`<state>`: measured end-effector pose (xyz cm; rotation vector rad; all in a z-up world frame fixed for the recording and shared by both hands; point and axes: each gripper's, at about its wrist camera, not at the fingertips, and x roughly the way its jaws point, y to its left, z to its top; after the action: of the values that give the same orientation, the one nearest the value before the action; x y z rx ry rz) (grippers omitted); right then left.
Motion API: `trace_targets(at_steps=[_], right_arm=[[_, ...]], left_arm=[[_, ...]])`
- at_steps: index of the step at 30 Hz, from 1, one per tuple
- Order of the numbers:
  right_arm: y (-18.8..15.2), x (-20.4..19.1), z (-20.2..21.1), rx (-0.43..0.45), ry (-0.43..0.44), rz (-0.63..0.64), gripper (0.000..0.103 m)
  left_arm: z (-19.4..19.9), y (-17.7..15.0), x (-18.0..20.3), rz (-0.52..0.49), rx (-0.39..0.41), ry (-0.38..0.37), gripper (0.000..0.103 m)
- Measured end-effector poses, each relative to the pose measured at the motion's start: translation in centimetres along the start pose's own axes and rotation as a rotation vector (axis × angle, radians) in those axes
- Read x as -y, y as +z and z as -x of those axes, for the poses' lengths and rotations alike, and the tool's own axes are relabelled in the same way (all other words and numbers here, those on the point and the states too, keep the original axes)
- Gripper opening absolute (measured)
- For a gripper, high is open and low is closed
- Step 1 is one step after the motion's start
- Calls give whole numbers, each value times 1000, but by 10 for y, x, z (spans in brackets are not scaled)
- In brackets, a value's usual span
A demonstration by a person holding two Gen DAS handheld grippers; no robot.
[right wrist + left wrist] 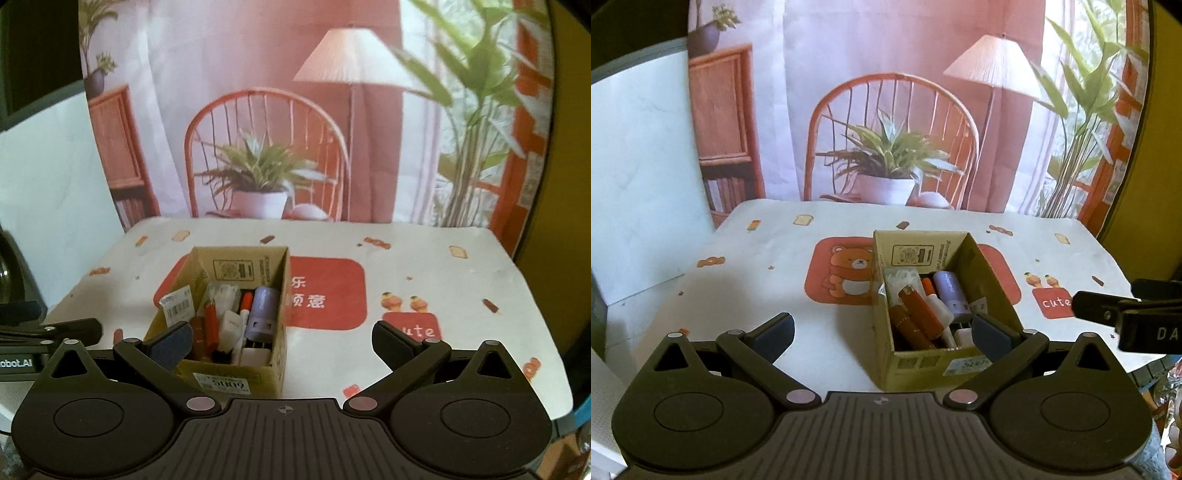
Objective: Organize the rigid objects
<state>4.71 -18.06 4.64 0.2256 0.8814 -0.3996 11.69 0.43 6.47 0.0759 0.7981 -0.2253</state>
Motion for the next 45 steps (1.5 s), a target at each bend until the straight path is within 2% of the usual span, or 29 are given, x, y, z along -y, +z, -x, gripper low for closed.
trace_targets(at_steps=[8, 17, 25, 45], right_arm=[[-20, 10, 53, 67, -27, -33, 103], [-43, 18, 87, 131, -57, -47, 103], [-56, 26, 98, 165, -83, -63, 103], [-55, 26, 99, 184, -92, -52, 103]], left_arm=[[48, -8, 2, -22, 55, 66, 103], [74, -22, 9, -45, 98, 121, 103], [83, -32, 12, -43, 115, 133, 103], [85, -32, 18, -71, 124, 174, 103]])
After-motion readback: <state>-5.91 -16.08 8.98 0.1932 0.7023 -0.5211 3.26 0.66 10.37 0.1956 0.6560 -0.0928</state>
